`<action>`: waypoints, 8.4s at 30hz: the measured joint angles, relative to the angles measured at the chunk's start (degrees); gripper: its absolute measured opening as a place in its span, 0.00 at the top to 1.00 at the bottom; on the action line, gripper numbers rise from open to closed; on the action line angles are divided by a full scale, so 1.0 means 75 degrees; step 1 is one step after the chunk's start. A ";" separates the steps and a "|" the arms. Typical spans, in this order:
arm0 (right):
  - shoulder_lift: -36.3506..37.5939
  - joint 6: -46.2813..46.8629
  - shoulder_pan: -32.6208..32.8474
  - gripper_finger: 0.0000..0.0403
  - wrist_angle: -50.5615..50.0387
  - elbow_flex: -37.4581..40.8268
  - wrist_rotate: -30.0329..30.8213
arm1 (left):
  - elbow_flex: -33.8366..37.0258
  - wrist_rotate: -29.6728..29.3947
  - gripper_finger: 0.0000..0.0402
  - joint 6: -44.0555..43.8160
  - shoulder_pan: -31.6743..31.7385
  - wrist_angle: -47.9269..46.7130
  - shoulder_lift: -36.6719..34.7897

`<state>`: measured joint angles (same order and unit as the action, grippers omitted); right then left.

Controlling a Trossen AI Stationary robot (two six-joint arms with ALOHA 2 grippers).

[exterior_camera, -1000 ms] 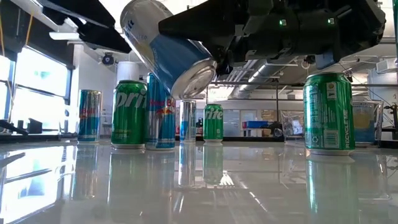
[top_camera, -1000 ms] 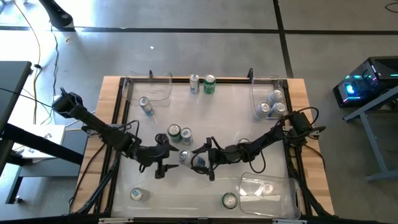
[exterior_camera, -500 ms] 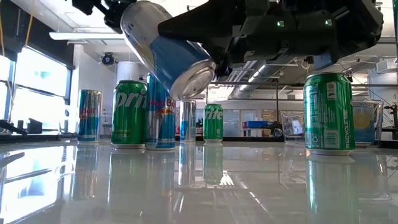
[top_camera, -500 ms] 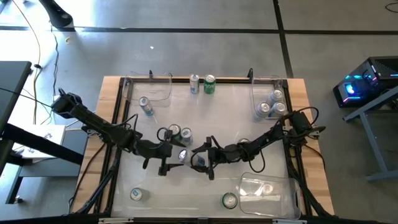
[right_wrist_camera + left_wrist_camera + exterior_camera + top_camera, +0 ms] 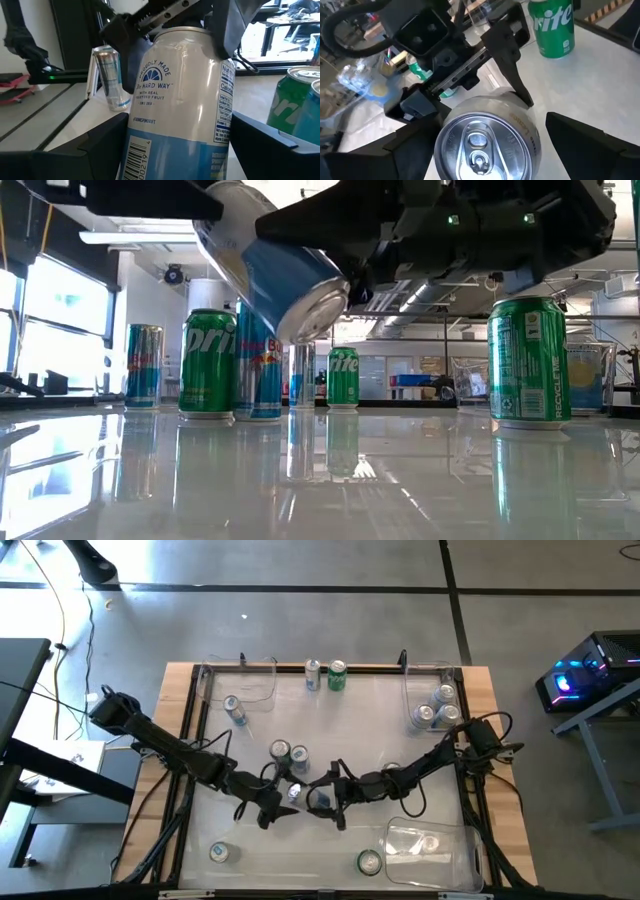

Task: Sort soda cans
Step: Put the blue soda can into the top right transparent bin

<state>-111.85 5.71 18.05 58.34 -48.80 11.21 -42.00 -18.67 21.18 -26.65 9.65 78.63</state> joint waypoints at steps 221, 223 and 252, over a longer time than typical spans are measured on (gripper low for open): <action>0.0050 0.0609 0.0871 0.12 -0.7634 -0.3378 0.1027 | -0.1096 -0.3929 0.09 -0.9199 -0.2291 -0.0751 0.2801; 0.0050 0.0588 0.0843 0.13 -0.7643 -0.3378 0.1013 | -0.1096 -0.3926 0.09 -0.9196 -0.2274 -0.0743 0.2801; 0.2772 0.1669 0.1112 0.31 -1.1619 -0.3366 0.3893 | -0.1096 -0.4214 0.09 -0.9852 -0.2427 -0.0870 0.2801</action>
<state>-91.06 18.23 26.39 -28.80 -74.04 40.41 -50.22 -50.28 -52.71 -44.86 3.12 99.63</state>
